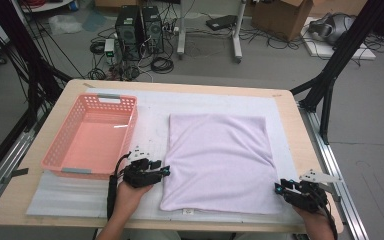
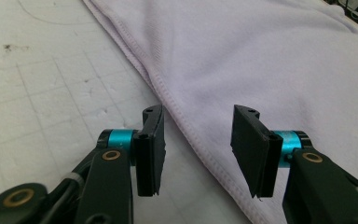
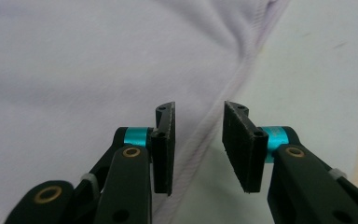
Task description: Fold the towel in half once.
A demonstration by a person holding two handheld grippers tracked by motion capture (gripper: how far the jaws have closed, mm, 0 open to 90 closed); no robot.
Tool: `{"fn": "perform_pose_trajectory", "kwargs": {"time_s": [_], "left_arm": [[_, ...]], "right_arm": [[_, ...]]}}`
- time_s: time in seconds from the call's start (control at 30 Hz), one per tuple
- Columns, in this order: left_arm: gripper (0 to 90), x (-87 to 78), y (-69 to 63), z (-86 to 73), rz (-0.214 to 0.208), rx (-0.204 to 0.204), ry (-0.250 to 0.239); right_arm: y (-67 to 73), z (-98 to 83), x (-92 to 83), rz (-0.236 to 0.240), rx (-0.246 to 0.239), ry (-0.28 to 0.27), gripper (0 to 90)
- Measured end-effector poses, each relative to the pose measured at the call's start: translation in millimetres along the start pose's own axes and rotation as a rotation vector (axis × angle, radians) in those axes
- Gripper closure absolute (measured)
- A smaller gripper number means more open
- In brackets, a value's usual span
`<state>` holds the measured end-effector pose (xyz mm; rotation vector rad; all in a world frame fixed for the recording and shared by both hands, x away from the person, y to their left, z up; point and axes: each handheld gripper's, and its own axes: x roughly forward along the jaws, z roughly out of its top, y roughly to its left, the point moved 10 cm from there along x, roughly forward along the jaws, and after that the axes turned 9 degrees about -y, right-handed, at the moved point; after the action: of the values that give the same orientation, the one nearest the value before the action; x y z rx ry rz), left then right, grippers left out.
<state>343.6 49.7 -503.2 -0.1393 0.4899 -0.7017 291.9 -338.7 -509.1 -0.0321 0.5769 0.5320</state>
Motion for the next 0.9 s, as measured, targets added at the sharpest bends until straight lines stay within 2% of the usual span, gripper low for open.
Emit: {"fn": "perform_pose_trajectory", "kwargs": {"time_s": [0.07,0.13,0.2,0.23,0.3,0.37,0.43,0.53,0.63,0.67,0.7,0.73,0.8,0.83,0.87,0.9], "left_arm": [[54.4,-4.0,-3.3,-3.0,0.004,0.001,0.0],[54.3,-8.4,-5.9,-6.0,0.01,0.004,-0.002],[54.1,-13.0,-9.4,-8.5,0.012,0.001,-0.007],[53.9,-15.6,-11.0,-9.8,0.012,0.003,-0.006],[53.6,-19.8,-14.8,-11.8,0.012,0.003,-0.008],[53.4,-23.1,-19.1,-15.3,0.007,0.003,-0.003],[52.4,-25.9,-24.9,-20.1,-0.005,-0.001,0.009],[52.2,-30.3,-32.5,-26.1,-0.017,0.003,0.021],[50.7,-33.5,-39.4,-30.4,-0.034,-0.01,0.03],[50.4,-34.4,-42.3,-32.3,-0.051,-0.015,0.038],[50.2,-35.0,-45.5,-35.0,-0.066,-0.023,0.048],[49.9,-35.2,-47.9,-38.0,-0.068,-0.023,0.053],[48.8,-35.6,-50.9,-40.3,-0.038,0.002,0.036],[54.4,-36.0,-49.9,-41.6,0.003,0.042,0.043],[68.5,-36.7,-48.8,-42.1,0.029,0.073,0.051],[82.7,-37.4,-50.6,-43.2,-0.002,0.035,0.065]], "right_arm": [[5.6,-3.5,-2.1,0.006,-0.012,0.01,68.5],[8.6,-6.4,-2.8,-0.004,-0.06,0.019,83.9],[6.8,-5.9,-5.5,-0.067,-0.116,0.032,86.2],[4.6,-4.8,-6.6,-0.101,-0.137,0.029,86.6],[2.8,-4.8,-8.2,-0.12,-0.114,0.019,83.6],[1.1,-6.4,-10.6,-0.148,-0.1,0.013,69.2],[4.1,-6.5,-16.6,-0.114,-0.056,-0.013,65.0],[9.6,-7.8,-27.8,-0.084,-0.038,-0.025,61.8],[16.0,-16.1,-30.4,-0.049,-0.017,-0.005,57.7],[18.7,-21.8,-29.7,-0.041,-0.016,0.022,58.1],[19.4,-26.7,-28.8,-0.045,-0.032,0.033,59.0],[20.9,-27.2,-29.7,-0.048,-0.027,0.016,62.6],[23.0,-28.2,-32.5,-0.023,-0.023,0.028,80.7],[24.1,-28.4,-32.6,-0.016,-0.016,0.029,82.5],[24.5,-28.2,-32.5,-0.014,-0.017,0.03,84.1],[24.8,-27.9,-32.9,-0.016,-0.019,0.031,84.9]]}}
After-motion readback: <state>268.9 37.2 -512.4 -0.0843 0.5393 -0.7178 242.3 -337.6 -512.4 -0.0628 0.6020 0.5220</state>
